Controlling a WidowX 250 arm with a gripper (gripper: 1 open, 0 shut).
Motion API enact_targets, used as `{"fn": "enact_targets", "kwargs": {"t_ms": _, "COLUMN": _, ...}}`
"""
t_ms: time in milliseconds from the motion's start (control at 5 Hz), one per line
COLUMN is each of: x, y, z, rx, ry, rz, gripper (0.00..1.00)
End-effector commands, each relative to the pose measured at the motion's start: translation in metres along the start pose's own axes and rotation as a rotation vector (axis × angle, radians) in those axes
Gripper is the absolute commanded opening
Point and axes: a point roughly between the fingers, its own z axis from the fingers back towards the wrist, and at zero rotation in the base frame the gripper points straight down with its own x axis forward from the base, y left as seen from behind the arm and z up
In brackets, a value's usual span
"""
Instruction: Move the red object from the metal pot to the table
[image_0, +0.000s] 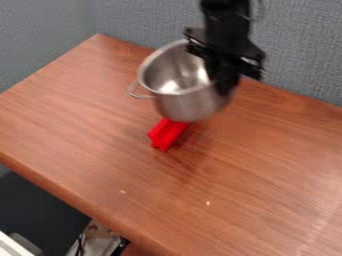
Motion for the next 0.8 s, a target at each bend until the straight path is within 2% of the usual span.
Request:
{"fn": "enact_targets", "kwargs": {"t_ms": 0, "x": 0.007, "y": -0.021, "z": -0.001, "rx": 0.005, "ry": -0.030, "rz": -0.051, "gripper": 0.00}}
{"fn": "enact_targets", "kwargs": {"t_ms": 200, "x": 0.005, "y": -0.010, "z": -0.013, "rx": 0.008, "ry": -0.011, "rz": -0.042, "gripper": 0.00}}
{"fn": "enact_targets", "kwargs": {"t_ms": 400, "x": 0.000, "y": 0.004, "z": -0.029, "rx": 0.019, "ry": 0.016, "rz": -0.018, "gripper": 0.00}}
{"fn": "enact_targets", "kwargs": {"t_ms": 600, "x": 0.000, "y": 0.016, "z": -0.038, "rx": 0.032, "ry": 0.033, "rz": 0.001, "gripper": 0.00}}
